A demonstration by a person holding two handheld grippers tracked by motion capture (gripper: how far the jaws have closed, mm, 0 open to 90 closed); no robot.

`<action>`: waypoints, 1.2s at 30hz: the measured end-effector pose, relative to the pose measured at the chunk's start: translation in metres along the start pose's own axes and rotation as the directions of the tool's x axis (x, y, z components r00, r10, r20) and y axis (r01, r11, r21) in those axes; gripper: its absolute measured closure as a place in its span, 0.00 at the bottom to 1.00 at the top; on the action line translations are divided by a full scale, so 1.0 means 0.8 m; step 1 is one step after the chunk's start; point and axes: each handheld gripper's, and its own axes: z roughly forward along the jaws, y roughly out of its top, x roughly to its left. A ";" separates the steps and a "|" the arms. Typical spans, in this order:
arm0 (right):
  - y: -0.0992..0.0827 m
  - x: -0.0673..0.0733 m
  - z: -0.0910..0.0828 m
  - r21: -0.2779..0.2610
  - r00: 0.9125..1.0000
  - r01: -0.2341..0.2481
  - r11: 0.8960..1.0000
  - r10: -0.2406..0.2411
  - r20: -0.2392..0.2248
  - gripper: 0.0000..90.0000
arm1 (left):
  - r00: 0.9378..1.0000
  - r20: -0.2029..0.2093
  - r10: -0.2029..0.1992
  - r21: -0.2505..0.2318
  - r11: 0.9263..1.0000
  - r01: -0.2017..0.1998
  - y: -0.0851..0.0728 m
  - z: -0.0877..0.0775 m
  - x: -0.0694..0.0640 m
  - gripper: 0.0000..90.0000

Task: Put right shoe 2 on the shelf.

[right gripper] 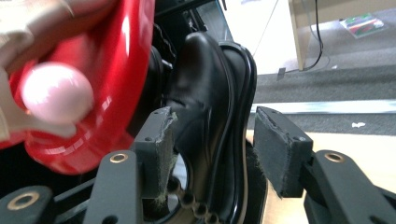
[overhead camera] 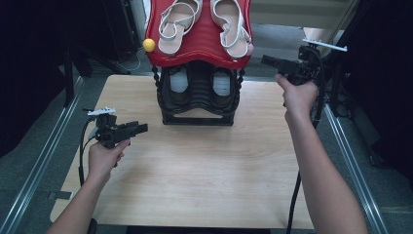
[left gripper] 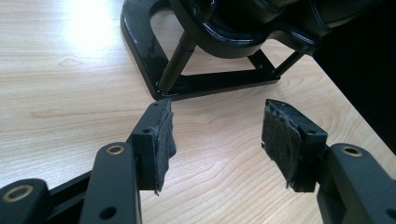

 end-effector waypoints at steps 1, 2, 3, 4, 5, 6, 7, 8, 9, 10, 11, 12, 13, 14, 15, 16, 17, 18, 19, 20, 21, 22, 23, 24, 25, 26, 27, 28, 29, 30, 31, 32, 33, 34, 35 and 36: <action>-0.005 -0.002 0.001 0.004 1.000 -0.001 1.000 0.001 -0.003 0.55 | 1.000 -0.001 0.002 0.001 1.000 -0.002 0.000 0.000 0.000 0.48; -0.008 -0.003 0.001 0.007 1.000 -0.005 1.000 0.005 -0.006 0.55 | 1.000 0.000 0.001 0.002 1.000 -0.001 0.000 0.001 0.000 0.48; -0.013 -0.005 0.002 0.014 1.000 -0.009 1.000 0.009 -0.009 0.55 | 1.000 -0.001 0.004 0.005 1.000 -0.004 0.000 0.001 0.001 0.48; -0.018 -0.007 0.002 0.015 1.000 -0.012 1.000 0.013 -0.011 0.55 | 1.000 -0.003 0.008 0.011 1.000 -0.008 -0.001 0.002 0.001 0.48; -0.023 -0.009 0.002 0.022 1.000 -0.021 1.000 0.021 -0.011 0.56 | 1.000 -0.002 0.008 0.009 1.000 -0.008 -0.001 0.003 0.000 0.48; -0.030 -0.012 0.003 0.023 0.999 -0.027 0.999 0.027 -0.018 0.56 | 1.000 -0.002 0.009 0.011 1.000 -0.009 -0.001 0.004 0.000 0.48; -0.034 -0.014 0.003 0.021 0.999 -0.032 0.999 0.032 -0.022 0.56 | 1.000 -0.005 0.012 0.005 1.000 -0.012 -0.002 0.004 -0.001 0.48; -0.041 -0.017 0.004 0.022 0.999 -0.033 0.999 0.034 -0.022 0.56 | 1.000 -0.005 0.020 0.006 1.000 -0.020 -0.002 0.004 0.000 0.49; -0.046 -0.019 0.004 0.026 0.999 -0.031 0.999 0.032 -0.024 0.56 | 1.000 -0.016 0.025 0.004 1.000 -0.024 -0.002 0.005 -0.001 0.51; -0.052 -0.021 0.005 0.033 0.999 -0.036 0.999 0.037 -0.024 0.56 | 0.999 -0.028 0.028 0.005 1.000 -0.028 -0.002 0.005 -0.001 0.51; -0.058 -0.023 0.006 0.042 0.999 -0.038 0.998 0.039 -0.024 0.56 | 0.998 -0.051 0.036 0.007 0.999 -0.036 -0.002 0.007 -0.001 0.53; -0.066 -0.027 0.008 0.046 0.999 -0.043 0.998 0.044 -0.026 0.56 | 0.997 -0.056 0.043 0.007 0.999 -0.043 -0.003 0.007 -0.001 0.54; -0.073 -0.030 0.009 0.053 0.998 -0.053 0.997 0.055 -0.030 0.56 | 0.997 -0.055 0.053 0.014 0.999 -0.052 -0.003 0.007 0.000 0.54; -0.077 -0.033 0.009 0.054 0.998 -0.058 0.997 0.059 -0.029 0.56 | 0.997 -0.056 0.055 0.015 0.998 -0.055 -0.003 0.008 0.001 0.53; -0.083 -0.036 0.010 0.060 0.998 -0.060 0.996 0.062 -0.027 0.56 | 0.997 -0.051 0.056 0.016 0.998 -0.055 -0.003 0.008 0.001 0.53; -0.089 -0.037 0.011 0.063 0.998 -0.054 0.997 0.055 -0.027 0.56 | 0.998 -0.045 0.053 0.015 0.998 -0.053 -0.003 0.008 0.002 0.53; -0.095 -0.039 0.012 0.067 0.999 -0.046 0.997 0.048 -0.023 0.56 | 0.998 -0.043 0.051 0.019 0.999 -0.051 -0.003 0.008 0.002 0.53; -0.100 -0.041 0.013 0.076 0.998 -0.048 0.996 0.050 -0.025 0.56 | 0.998 -0.044 0.053 0.018 0.998 -0.052 -0.004 0.009 0.002 0.53; -0.105 -0.042 0.014 0.076 0.998 -0.049 0.996 0.051 -0.029 0.56 | 0.998 -0.042 0.051 0.020 0.999 -0.050 -0.004 0.009 0.002 0.52; -0.113 -0.044 0.014 0.076 0.998 -0.050 0.996 0.053 -0.033 0.56 | 0.998 -0.041 0.049 0.020 0.999 -0.048 -0.004 0.009 0.002 0.52; -0.117 -0.045 0.015 0.078 0.998 -0.051 0.996 0.054 -0.032 0.56 | 0.998 -0.040 0.050 0.022 0.999 -0.049 -0.004 0.009 0.003 0.52; -0.123 -0.046 0.015 0.084 0.997 -0.058 0.995 0.061 -0.037 0.56 | 0.998 -0.039 0.052 0.022 0.998 -0.051 -0.004 0.009 0.003 0.52; -0.129 -0.047 0.015 0.088 0.997 -0.062 0.994 0.066 -0.041 0.56 | 0.998 -0.039 0.054 0.022 0.998 -0.053 -0.004 0.010 0.003 0.52; -0.133 -0.048 0.015 0.088 0.997 -0.059 0.994 0.063 -0.043 0.56 | 0.998 -0.039 0.052 0.022 0.998 -0.052 -0.004 0.010 0.004 0.52; -0.139 -0.049 0.015 0.097 0.997 -0.060 0.993 0.065 -0.051 0.56 | 0.998 -0.036 0.050 0.024 0.998 -0.049 -0.004 0.010 0.004 0.52; -0.144 -0.050 0.016 0.098 0.997 -0.055 0.994 0.061 -0.054 0.57 | 0.998 -0.033 0.047 0.026 0.999 -0.046 -0.004 0.010 0.004 0.52; -0.149 -0.051 0.016 0.105 0.997 -0.046 0.993 0.052 -0.058 0.57 | 0.998 -0.031 0.046 0.026 0.999 -0.045 -0.004 0.010 0.004 0.52; -0.155 -0.052 0.016 0.116 0.997 -0.043 0.992 0.049 -0.056 0.57 | 0.999 -0.026 0.046 0.030 0.999 -0.045 -0.004 0.009 0.005 0.52; -0.162 -0.054 0.015 0.115 0.997 -0.041 0.992 0.048 -0.057 0.57 | 0.999 -0.026 0.046 0.028 0.999 -0.045 -0.004 0.009 0.005 0.52; -0.167 -0.055 0.015 0.116 0.997 -0.047 0.992 0.054 -0.061 0.58 | 0.999 -0.026 0.046 0.027 0.999 -0.045 -0.004 0.009 0.005 0.52; -0.174 -0.058 0.014 0.112 0.995 -0.061 0.992 0.070 -0.069 0.58 | 0.999 -0.025 0.044 0.027 0.999 -0.044 -0.004 0.009 0.005 0.52; -0.179 -0.059 0.013 0.114 0.995 -0.066 0.991 0.075 -0.071 0.58 | 0.999 -0.025 0.042 0.028 0.999 -0.041 -0.004 0.009 0.005 0.52; -0.184 -0.061 0.012 0.116 0.994 -0.071 0.991 0.079 -0.071 0.58 | 0.999 -0.026 0.047 0.027 0.999 -0.046 -0.004 0.009 0.005 0.51; -0.190 -0.063 0.011 0.116 0.994 -0.076 0.990 0.084 -0.069 0.58 | 0.998 -0.030 0.048 0.026 0.999 -0.047 -0.004 0.009 0.004 0.51; -0.195 -0.065 0.009 0.107 0.993 -0.084 0.991 0.092 -0.069 0.58 | 0.998 -0.030 0.047 0.026 0.999 -0.046 -0.004 0.009 0.004 0.52; -0.200 -0.067 0.007 0.102 0.992 -0.096 0.990 0.104 -0.073 0.58 | 0.999 -0.029 0.045 0.025 0.999 -0.045 -0.004 0.008 0.004 0.52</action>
